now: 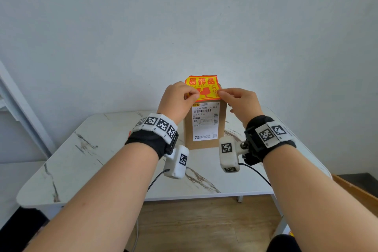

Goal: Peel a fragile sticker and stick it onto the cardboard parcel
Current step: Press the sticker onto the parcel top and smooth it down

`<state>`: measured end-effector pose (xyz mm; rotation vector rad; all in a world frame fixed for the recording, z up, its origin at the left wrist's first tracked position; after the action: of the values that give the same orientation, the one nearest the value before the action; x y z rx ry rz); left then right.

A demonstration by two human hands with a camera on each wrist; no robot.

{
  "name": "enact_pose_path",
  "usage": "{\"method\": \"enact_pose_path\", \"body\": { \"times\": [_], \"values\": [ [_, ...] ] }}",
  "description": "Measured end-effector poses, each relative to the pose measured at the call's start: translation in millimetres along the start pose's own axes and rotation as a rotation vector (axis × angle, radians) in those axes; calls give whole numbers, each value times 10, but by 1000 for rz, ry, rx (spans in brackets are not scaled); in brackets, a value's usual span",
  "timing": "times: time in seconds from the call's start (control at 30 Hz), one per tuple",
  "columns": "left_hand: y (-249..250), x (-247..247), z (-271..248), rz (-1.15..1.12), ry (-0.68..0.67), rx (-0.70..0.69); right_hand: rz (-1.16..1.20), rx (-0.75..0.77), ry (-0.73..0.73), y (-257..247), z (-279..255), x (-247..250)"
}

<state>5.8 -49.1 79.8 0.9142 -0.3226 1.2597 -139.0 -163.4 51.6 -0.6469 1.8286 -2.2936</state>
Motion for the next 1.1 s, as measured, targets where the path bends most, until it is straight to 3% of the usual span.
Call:
{"method": "enact_pose_path", "body": {
  "times": [0.17, 0.37, 0.87, 1.1],
  "values": [
    [-42, 10, -82, 1, 50, -23, 31, -1, 54, 20, -10, -13],
    [-38, 11, -68, 38, -2, -23, -123, 57, 80, -11, 3, -157],
    [-68, 19, -45, 8, -125, -6, 254, -60, -195, 211, 46, -98],
    [-50, 26, -40, -7, -151, 15, 280, -74, -210, 235, -4, -83]
  ]
}}
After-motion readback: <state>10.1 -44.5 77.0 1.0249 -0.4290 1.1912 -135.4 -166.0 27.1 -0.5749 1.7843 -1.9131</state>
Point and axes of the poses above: each hand's wrist, its own z-axis towards the middle knuckle, its own x-axis out of the back of the hand, y = z × x, the point moved 6 cm from there along z, towards the middle knuckle, and after that the axes turned 8 degrees about -x, right-handed, at the moved point
